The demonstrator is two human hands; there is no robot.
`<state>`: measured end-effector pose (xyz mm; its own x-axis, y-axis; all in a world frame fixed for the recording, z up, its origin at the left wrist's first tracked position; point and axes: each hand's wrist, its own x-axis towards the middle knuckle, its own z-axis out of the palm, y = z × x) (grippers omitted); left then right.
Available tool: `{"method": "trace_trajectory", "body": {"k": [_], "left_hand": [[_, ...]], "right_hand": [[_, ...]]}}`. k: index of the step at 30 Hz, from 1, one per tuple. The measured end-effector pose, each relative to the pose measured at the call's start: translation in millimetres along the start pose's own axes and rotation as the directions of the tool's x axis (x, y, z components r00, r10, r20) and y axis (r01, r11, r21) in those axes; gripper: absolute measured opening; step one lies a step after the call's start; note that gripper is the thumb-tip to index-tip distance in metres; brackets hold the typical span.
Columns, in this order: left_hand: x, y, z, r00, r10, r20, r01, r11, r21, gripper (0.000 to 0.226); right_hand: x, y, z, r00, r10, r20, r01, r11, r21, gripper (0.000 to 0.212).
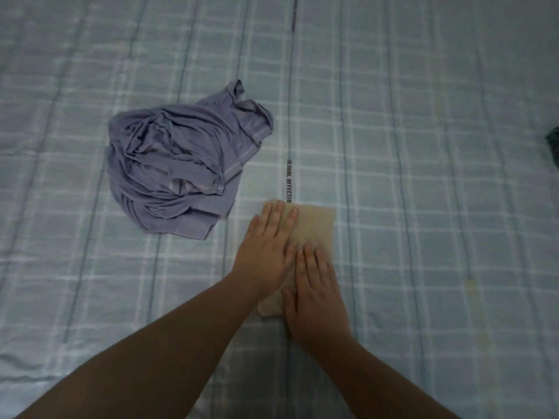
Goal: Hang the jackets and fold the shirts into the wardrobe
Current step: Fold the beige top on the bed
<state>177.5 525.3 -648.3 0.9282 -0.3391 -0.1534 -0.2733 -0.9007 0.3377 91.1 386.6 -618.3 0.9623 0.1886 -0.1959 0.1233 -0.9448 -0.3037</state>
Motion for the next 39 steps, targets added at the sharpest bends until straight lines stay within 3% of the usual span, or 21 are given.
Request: {"method": "trace_trajectory", "body": {"k": [6, 10, 14, 18, 20, 21, 22, 23, 24, 25, 26, 27, 29, 31, 34, 35, 39], "left_hand": [[-53.4, 26.2, -17.8, 0.969, -0.147, -0.200, 0.135, 0.988, -0.077, 0.064], [-84.1, 30.7, 10.7, 0.982, -0.148, -0.115, 0.142, 0.988, -0.061, 0.063], [-81.6, 19.7, 26.6, 0.986, -0.158, -0.062, 0.156, 0.987, -0.036, 0.059], [-85.6, 21.1, 23.1, 0.977, -0.156, -0.145, 0.148, 0.987, -0.061, 0.058], [-97.4, 32.4, 13.7, 0.921, -0.286, -0.264, 0.223, 0.944, -0.245, 0.058], [-104.1, 41.2, 8.5, 0.843, -0.451, -0.292, 0.309, 0.852, -0.421, 0.059], [-109.8, 50.7, 4.7, 0.719, -0.650, -0.244, 0.393, 0.671, -0.629, 0.056], [-113.5, 58.7, 2.0, 0.562, -0.822, -0.095, 0.434, 0.391, -0.812, 0.050], [-116.0, 66.2, -1.2, 0.417, -0.900, 0.125, 0.415, 0.066, -0.907, 0.041], [-118.3, 72.9, -5.8, 0.337, -0.872, 0.356, 0.374, -0.223, -0.900, 0.032], [-119.8, 79.9, -10.1, 0.316, -0.781, 0.539, 0.378, -0.417, -0.826, 0.026], [-121.4, 87.7, -15.6, 0.328, -0.668, 0.668, 0.419, -0.531, -0.737, 0.023], [-122.4, 103.6, -23.9, 0.372, -0.522, 0.768, 0.468, -0.609, -0.640, 0.021], [-115.9, 114.7, -25.7, 0.390, -0.508, 0.768, 0.463, -0.613, -0.640, 0.022], [-97.1, 126.1, -20.9, 0.305, -0.576, 0.759, 0.377, -0.659, -0.651, 0.037], [-92.9, 129.1, -17.3, 0.306, -0.607, 0.734, 0.315, -0.663, -0.679, 0.040], [-97.8, 125.9, -0.1, 0.416, -0.586, 0.696, 0.109, -0.727, -0.678, 0.052]], "right_hand": [[37.1, 22.3, -48.4, 0.991, -0.063, -0.119, 0.066, 0.998, 0.023, 0.061], [65.8, 35.2, -34.7, 0.975, -0.223, 0.026, 0.224, 0.967, -0.122, 0.061], [77.6, 42.2, -28.1, 0.968, -0.223, 0.114, 0.243, 0.946, -0.212, 0.063], [78.7, 32.4, -38.3, 0.975, -0.196, 0.101, 0.208, 0.971, -0.122, 0.061], [94.8, 30.7, -55.5, 0.980, -0.192, 0.050, 0.192, 0.981, 0.000, 0.051], [107.2, 31.4, -63.5, 0.980, -0.201, 0.003, 0.200, 0.978, 0.061, 0.044], [120.4, 32.9, -70.3, 0.981, -0.192, -0.022, 0.193, 0.971, 0.142, 0.040], [132.8, 33.9, -77.4, 0.989, -0.147, 0.016, 0.140, 0.964, 0.226, 0.040], [142.8, 33.6, -83.1, 0.989, -0.091, 0.113, 0.056, 0.957, 0.285, 0.043], [150.2, 33.6, -86.3, 0.970, -0.039, 0.240, -0.032, 0.958, 0.284, 0.048], [155.6, 33.3, -87.5, 0.941, -0.009, 0.338, -0.073, 0.970, 0.230, 0.050], [158.5, 33.6, -87.0, 0.922, -0.001, 0.388, -0.062, 0.987, 0.150, 0.051], [161.6, 32.8, -86.0, 0.921, -0.015, 0.390, -0.008, 0.998, 0.057, 0.051], [162.5, 30.3, -87.2, 0.921, -0.035, 0.388, 0.017, 0.999, 0.048, 0.055], [161.5, 34.0, -89.6, 0.907, -0.030, 0.420, 0.006, 0.998, 0.059, 0.060], [160.2, 37.5, -91.9, 0.898, -0.023, 0.440, -0.015, 0.996, 0.085, 0.061], [140.4, 64.4, -106.5, 0.864, 0.000, 0.503, -0.179, 0.935, 0.307, 0.056]]}}
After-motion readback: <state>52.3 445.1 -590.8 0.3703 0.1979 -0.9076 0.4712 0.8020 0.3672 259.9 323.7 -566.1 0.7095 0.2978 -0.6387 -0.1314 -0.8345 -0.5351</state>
